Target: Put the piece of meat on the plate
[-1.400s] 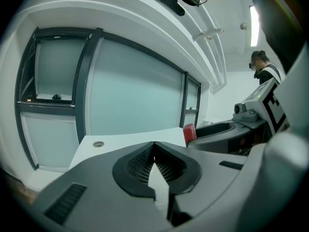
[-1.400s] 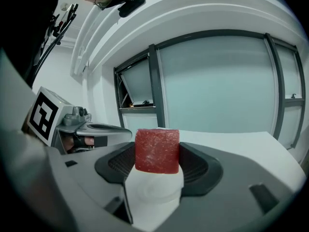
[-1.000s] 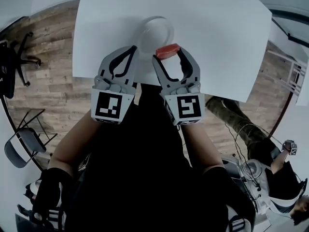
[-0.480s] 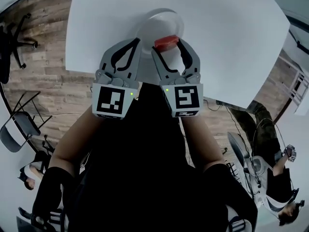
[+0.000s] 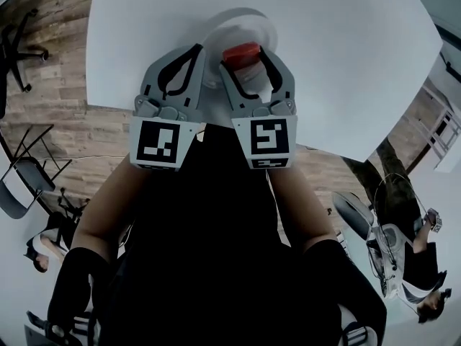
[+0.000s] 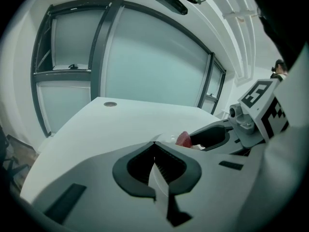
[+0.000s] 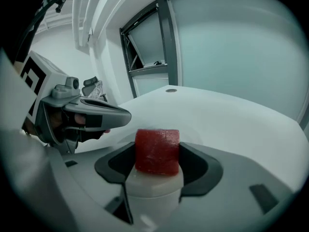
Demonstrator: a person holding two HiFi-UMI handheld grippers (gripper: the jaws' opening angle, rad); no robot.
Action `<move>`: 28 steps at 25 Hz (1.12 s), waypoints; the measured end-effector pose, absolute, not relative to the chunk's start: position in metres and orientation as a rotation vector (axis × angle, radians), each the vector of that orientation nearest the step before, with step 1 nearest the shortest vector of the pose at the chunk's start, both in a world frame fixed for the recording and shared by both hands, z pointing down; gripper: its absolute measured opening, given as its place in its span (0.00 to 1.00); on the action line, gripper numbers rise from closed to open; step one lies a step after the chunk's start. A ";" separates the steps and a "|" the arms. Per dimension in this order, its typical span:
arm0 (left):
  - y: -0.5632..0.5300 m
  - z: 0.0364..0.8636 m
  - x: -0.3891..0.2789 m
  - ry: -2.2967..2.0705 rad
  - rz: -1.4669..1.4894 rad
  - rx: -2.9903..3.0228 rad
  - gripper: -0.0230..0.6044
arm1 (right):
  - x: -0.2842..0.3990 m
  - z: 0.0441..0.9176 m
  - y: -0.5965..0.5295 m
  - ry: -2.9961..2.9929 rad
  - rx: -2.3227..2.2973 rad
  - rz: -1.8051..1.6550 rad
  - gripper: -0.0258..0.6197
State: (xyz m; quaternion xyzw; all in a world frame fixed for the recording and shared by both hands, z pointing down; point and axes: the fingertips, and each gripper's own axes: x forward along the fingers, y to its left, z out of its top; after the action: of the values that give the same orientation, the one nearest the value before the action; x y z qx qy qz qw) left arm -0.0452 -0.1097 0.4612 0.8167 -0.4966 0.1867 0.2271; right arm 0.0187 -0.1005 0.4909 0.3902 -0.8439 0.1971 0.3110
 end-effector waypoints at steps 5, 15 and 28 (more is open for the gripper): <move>-0.117 0.467 -0.046 -1.385 0.513 2.220 0.04 | 0.015 0.493 -0.106 -2.233 0.988 0.504 0.48; -0.118 0.465 -0.047 -1.384 0.513 2.221 0.04 | 0.010 0.500 -0.105 -2.197 0.957 0.491 0.47; -0.113 0.380 -0.037 -1.338 0.371 2.503 0.04 | 0.016 0.409 -0.103 -2.353 1.265 0.442 0.29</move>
State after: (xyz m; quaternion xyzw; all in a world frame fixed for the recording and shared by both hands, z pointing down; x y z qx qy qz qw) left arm -0.0367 -0.1129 0.3804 0.8659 -0.4630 0.1284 0.1391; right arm 0.0160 -0.1031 0.4090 0.4561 -0.8486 0.1593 0.2154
